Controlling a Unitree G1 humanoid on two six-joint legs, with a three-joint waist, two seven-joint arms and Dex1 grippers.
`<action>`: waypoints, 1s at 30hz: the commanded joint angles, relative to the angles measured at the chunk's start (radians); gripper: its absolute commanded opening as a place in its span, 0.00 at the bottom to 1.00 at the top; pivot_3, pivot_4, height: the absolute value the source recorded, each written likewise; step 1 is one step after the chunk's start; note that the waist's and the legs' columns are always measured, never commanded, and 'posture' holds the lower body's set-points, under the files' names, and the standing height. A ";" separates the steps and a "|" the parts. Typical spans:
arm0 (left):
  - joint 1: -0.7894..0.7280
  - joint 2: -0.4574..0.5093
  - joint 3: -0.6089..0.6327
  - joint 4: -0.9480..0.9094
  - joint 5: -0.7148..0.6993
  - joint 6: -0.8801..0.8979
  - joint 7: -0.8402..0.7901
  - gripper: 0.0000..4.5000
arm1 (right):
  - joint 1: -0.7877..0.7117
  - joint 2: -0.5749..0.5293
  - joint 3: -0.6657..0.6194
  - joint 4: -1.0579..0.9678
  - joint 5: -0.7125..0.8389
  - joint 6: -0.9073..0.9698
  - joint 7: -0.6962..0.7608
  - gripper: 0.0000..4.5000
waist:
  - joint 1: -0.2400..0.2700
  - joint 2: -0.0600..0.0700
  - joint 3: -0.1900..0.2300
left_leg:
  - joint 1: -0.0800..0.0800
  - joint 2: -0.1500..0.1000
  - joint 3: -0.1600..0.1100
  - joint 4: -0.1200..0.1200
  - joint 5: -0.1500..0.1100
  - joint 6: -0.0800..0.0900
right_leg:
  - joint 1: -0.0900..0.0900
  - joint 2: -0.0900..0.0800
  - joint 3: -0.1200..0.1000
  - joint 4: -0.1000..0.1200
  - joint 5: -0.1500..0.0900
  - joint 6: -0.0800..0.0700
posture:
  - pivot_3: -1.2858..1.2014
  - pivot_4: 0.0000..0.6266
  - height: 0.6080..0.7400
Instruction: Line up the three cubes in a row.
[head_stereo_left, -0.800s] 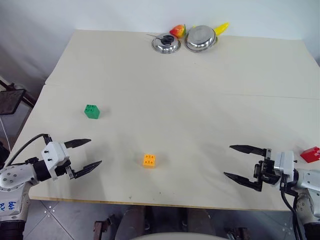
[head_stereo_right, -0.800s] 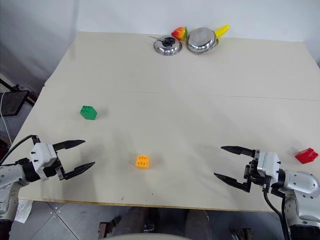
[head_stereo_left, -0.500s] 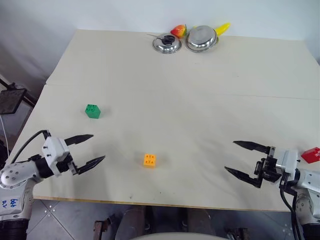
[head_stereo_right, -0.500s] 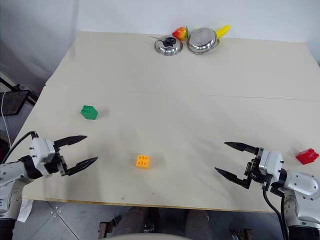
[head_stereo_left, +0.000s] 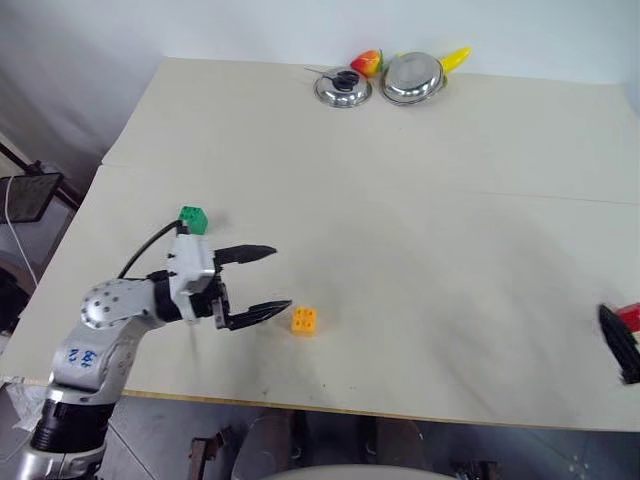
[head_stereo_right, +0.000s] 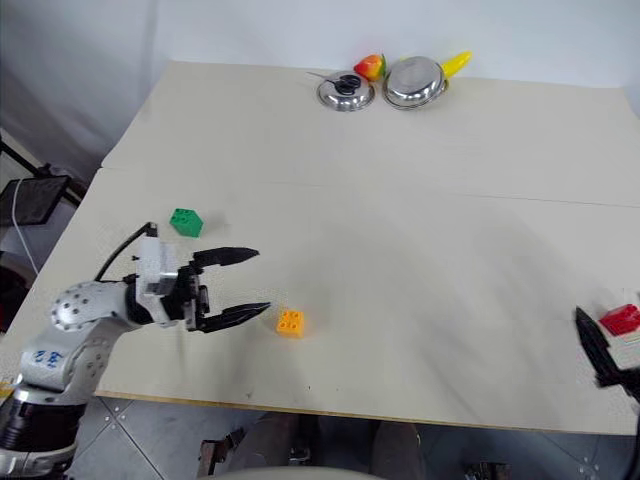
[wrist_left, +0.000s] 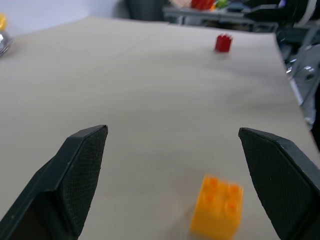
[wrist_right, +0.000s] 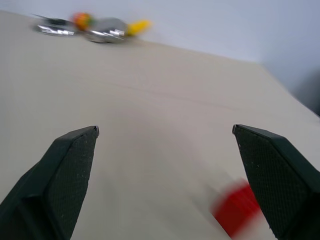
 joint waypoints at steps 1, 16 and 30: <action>-0.014 -0.012 -0.052 -0.024 0.019 0.000 -0.028 0.99 | 0.094 0.036 -0.045 -0.020 0.013 0.079 -0.080 1.00 | -0.002 0.001 -0.001 | 0.001 0.001 0.003 0.000 0.000 0.000 | -0.001 0.001 0.003 0.001 0.000 0.000 | 0.52 0.24 1.00; 0.002 -0.039 -0.051 -0.018 0.064 -0.032 -0.006 0.99 | -0.176 -0.448 -0.032 -0.018 0.213 0.970 -0.475 1.00 | -0.015 0.004 -0.003 | -0.002 0.006 0.017 0.000 0.000 0.000 | -0.015 0.004 0.019 0.006 0.001 0.001 | 0.52 0.24 1.00; 0.060 -0.032 -0.030 -0.076 0.073 -0.037 0.031 0.99 | -0.630 -0.480 0.087 0.199 0.026 1.343 -0.789 1.00 | 0.001 0.004 -0.003 | -0.006 0.004 0.016 0.003 0.000 0.001 | -0.016 0.004 0.017 0.004 0.001 0.001 | 0.52 0.24 1.00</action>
